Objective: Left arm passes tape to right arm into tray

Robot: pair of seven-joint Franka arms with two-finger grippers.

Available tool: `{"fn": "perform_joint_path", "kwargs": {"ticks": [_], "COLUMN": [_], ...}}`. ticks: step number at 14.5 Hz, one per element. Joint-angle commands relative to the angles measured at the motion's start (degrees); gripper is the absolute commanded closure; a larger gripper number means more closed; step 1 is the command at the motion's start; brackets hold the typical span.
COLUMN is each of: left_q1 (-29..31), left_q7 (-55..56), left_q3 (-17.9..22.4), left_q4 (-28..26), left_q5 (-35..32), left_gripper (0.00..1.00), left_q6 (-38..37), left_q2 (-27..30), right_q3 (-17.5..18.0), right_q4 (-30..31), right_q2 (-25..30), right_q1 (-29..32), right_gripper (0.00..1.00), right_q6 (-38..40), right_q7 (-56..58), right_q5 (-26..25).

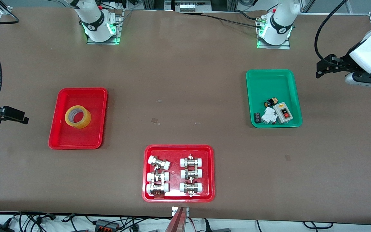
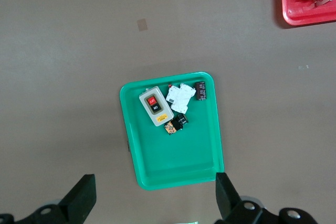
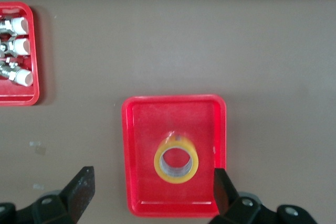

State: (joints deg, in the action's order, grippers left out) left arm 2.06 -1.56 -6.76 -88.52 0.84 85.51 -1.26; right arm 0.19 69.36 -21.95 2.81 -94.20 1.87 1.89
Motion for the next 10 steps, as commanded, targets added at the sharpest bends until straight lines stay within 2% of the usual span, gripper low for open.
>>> {"fn": "perform_joint_path", "kwargs": {"ticks": [1, 3, 5, 7, 10], "left_q1": [-0.1, -0.1, -0.1, -0.2, -0.3], "left_q7": [-0.1, 0.0, 0.0, 0.1, 0.1], "left_q3": [-0.3, -0.3, -0.3, -0.3, -0.3], "left_q4": [1.9, 1.9, 1.9, 1.9, 1.9], "left_q5": [-0.4, -0.4, -0.4, -0.4, -0.4], "left_gripper": [0.00, 0.00, 0.00, 0.00, 0.00], "left_q6": [-1.3, -1.3, -1.3, -1.3, -1.3], "left_q2": [-0.8, -0.8, -0.8, -0.8, -0.8], "right_q3": [-0.7, -0.7, -0.7, -0.6, -0.5], "right_q4": [9.8, 10.7, 17.0, 22.9, 27.8], "right_q2": [7.9, 9.5, 13.3, 17.0, 21.1], "right_q1": [-0.3, -0.2, 0.1, -0.1, 0.0], "right_gripper": [0.00, 0.00, 0.00, 0.00, 0.00], "right_q6": [-2.1, -0.6, -2.6, -5.8, -6.4], "right_q7": [-0.7, -0.4, -0.4, -0.3, -0.5], "right_q5": [-1.2, -1.2, -1.4, -4.6, -4.3]}}
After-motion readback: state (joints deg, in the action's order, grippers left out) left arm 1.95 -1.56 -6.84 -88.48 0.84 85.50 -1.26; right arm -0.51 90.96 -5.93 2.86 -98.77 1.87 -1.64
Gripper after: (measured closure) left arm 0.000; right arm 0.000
